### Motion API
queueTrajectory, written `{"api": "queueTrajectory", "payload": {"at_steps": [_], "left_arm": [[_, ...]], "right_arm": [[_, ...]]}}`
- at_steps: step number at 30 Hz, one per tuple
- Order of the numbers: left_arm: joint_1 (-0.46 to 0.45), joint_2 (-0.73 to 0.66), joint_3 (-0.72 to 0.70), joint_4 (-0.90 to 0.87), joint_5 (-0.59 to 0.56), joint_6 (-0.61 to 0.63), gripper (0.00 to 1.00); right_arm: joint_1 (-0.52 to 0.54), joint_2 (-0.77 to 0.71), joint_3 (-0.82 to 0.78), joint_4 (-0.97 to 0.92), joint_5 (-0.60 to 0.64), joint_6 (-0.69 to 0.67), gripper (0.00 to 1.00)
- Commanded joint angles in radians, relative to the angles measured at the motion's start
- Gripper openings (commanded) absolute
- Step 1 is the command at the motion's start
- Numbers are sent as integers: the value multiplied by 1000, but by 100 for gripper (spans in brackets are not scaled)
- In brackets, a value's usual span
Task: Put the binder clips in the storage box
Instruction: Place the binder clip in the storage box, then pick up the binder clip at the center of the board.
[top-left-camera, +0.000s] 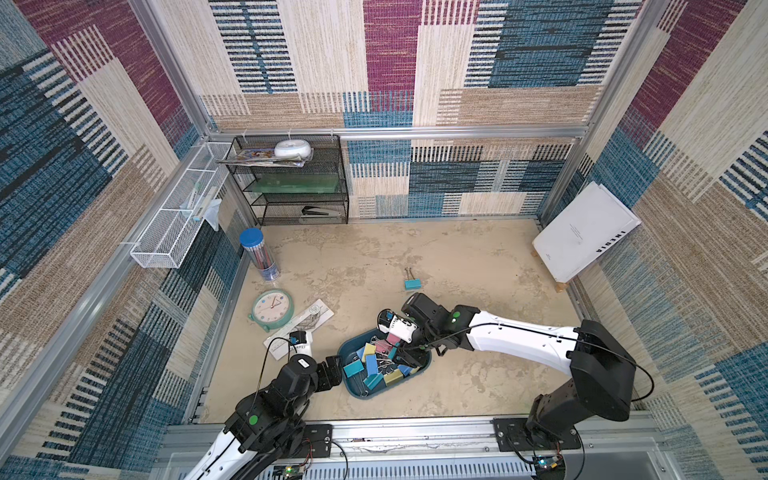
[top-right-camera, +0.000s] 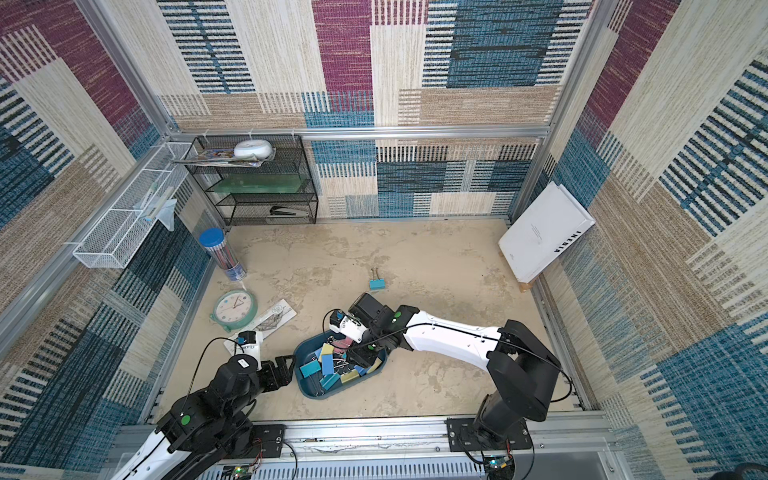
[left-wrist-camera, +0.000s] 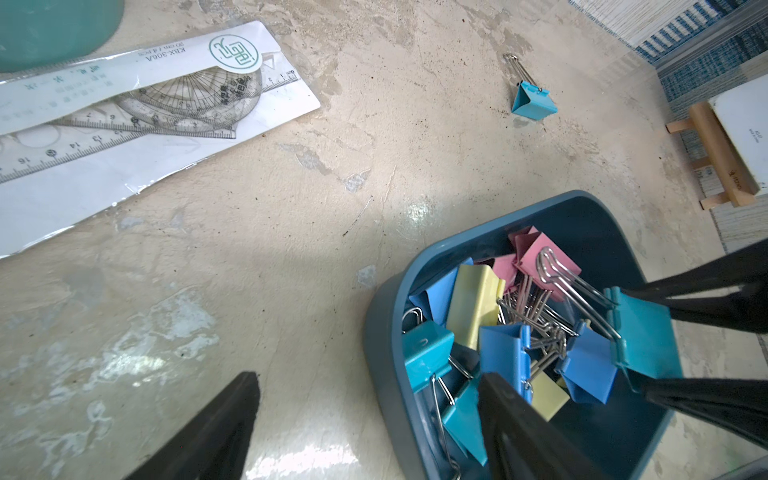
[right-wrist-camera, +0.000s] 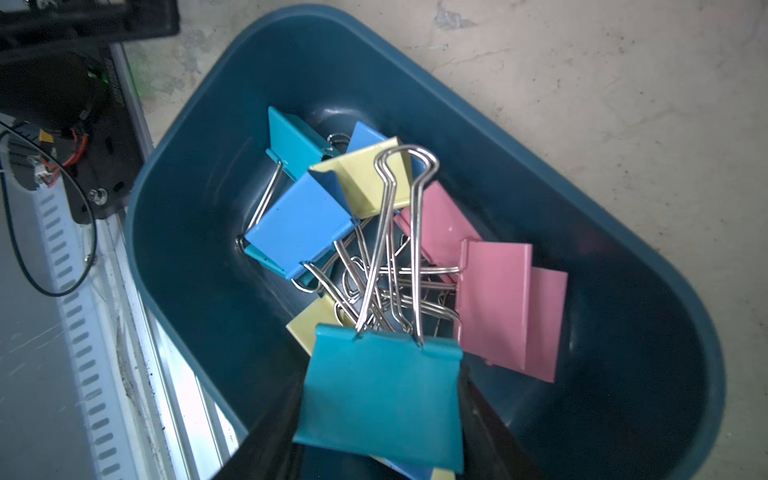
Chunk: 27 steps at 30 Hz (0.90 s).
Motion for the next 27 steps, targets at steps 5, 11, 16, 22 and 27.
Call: {"api": "queueTrajectory", "payload": {"at_steps": [5, 11, 16, 22, 27], "left_arm": [[0, -2, -4, 7, 2, 5, 86], [0, -1, -4, 7, 1, 5, 87], [0, -2, -4, 5, -1, 4, 87], [0, -3, -4, 4, -4, 2, 87], [0, -3, -4, 5, -4, 2, 87]], "right_arm": [[2, -12, -8, -51, 88, -17, 78], [-116, -92, 49, 32, 143, 45, 91], [-441, -19, 172, 41, 98, 239, 93], [-477, 258, 366, -13, 70, 212, 93], [-477, 391, 457, -7, 72, 233, 93]]}}
